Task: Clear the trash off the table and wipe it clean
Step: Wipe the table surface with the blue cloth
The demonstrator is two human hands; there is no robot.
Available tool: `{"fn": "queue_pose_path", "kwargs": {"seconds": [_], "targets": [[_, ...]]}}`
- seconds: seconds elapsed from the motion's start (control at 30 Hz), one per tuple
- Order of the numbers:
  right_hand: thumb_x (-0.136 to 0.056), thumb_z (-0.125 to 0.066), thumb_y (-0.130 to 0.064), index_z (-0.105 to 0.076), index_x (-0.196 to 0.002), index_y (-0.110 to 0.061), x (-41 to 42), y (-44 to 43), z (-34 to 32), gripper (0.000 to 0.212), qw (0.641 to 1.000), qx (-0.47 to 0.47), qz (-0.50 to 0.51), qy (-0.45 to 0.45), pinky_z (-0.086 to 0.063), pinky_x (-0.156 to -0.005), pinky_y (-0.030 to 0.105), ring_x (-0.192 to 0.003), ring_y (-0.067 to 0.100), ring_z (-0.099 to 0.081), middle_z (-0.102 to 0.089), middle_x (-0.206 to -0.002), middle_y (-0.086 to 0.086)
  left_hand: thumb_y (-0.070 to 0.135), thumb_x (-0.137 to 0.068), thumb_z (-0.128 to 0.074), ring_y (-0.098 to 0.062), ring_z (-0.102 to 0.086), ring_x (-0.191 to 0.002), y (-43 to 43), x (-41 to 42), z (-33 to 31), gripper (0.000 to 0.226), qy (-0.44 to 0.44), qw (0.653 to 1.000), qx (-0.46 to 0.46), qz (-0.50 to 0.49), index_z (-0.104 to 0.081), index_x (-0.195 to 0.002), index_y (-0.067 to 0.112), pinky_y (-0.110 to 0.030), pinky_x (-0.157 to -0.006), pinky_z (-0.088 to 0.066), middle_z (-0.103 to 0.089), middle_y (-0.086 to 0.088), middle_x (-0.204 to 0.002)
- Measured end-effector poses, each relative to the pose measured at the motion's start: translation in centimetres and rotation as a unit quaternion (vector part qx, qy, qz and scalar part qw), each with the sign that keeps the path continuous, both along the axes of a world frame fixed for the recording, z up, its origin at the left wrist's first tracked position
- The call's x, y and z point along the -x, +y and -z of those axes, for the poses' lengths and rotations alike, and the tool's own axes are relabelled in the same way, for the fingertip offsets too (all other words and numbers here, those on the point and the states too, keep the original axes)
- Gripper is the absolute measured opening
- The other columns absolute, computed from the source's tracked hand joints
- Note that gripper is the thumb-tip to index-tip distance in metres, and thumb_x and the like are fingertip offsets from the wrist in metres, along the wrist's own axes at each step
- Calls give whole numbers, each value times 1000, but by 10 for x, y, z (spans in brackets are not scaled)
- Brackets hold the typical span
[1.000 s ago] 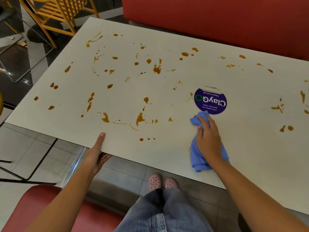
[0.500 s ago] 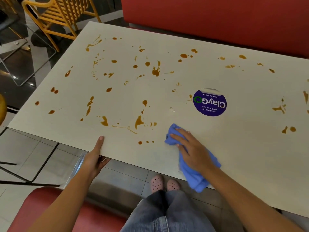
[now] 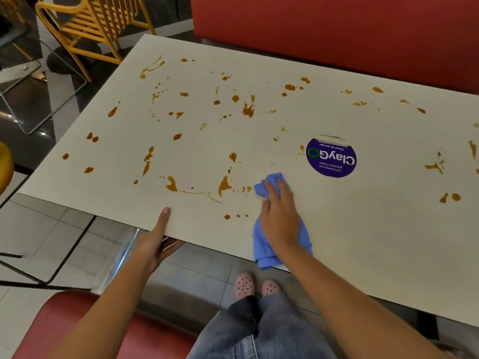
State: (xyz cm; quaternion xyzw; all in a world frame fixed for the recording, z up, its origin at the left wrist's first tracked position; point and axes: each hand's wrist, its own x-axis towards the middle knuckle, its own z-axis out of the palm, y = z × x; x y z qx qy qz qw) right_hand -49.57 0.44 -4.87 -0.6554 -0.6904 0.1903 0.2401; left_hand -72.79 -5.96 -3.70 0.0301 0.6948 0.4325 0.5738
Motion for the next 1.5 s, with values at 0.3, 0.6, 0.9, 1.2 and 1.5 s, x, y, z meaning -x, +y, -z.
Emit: {"fn": "queue_pose_path", "kwargs": {"seconds": [0.3,0.6,0.9,1.2,1.5], "targets": [[-93,-14,-41,-33,-143,-17,4,-24,-24,59,988,94,-124,24,-31,-108,36,-135,26,-31,-33,-148,5,30,-91,-57,-26,-63,-83,-18,21,-14,33,-10,999,45,-7,-46,-116,11,-37,-73,-55,-59,-13,-103],[-100,-32,-13,-41,-137,-7,-99,-4,-21,39,993,84,64,43,-14,-116,34,-137,26,-28,-42,-143,10,17,-91,-56,-19,-49,-101,-1,-59,-48,33,376,923,-72,48,-51,-124,14,-29,-78,-40,-50,-5,-114],[-95,-23,-19,-48,-131,1,-136,-9,16,48,995,14,44,-84,-14,-113,40,-136,31,-34,-41,-143,17,31,-89,-55,-30,-24,-137,33,-179,-22,58,487,810,-173,277,-38,-139,8,-37,-109,-24,-24,-16,-149],[-94,-24,-19,-55,-124,1,-133,-10,17,47,991,-24,55,-123,-24,-107,46,-126,33,-47,-52,-134,17,13,-89,-33,-41,-24,-135,36,-205,32,51,657,562,-222,451,-33,-138,1,-46,-113,-12,-32,-24,-146],[-94,-24,-21,-57,-123,0,-135,-11,17,48,988,-36,49,-144,-27,-105,46,-125,31,-49,-53,-133,16,1,-83,-32,-40,-17,-137,42,-144,32,61,681,524,-277,430,-22,-143,4,-45,-114,-13,-32,-19,-147]]}}
